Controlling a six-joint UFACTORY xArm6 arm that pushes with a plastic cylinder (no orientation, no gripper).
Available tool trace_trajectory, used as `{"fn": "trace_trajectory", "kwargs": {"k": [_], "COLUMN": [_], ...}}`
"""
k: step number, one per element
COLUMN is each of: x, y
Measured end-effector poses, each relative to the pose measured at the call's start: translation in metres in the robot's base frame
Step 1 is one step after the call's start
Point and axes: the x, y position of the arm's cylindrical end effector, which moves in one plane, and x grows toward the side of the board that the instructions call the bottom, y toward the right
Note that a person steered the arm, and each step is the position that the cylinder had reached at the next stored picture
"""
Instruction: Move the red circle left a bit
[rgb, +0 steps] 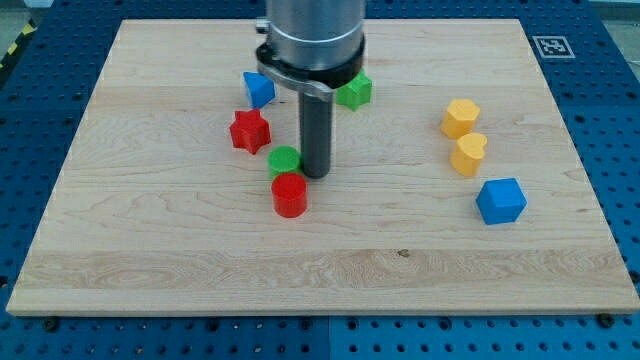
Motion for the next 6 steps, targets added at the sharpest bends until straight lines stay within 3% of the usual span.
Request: {"fn": "trace_trajectory", "kwargs": {"k": [2,4,6], "x": [0.01,0.026,0.039], "y": [0.024,-0.017,-0.006]}}
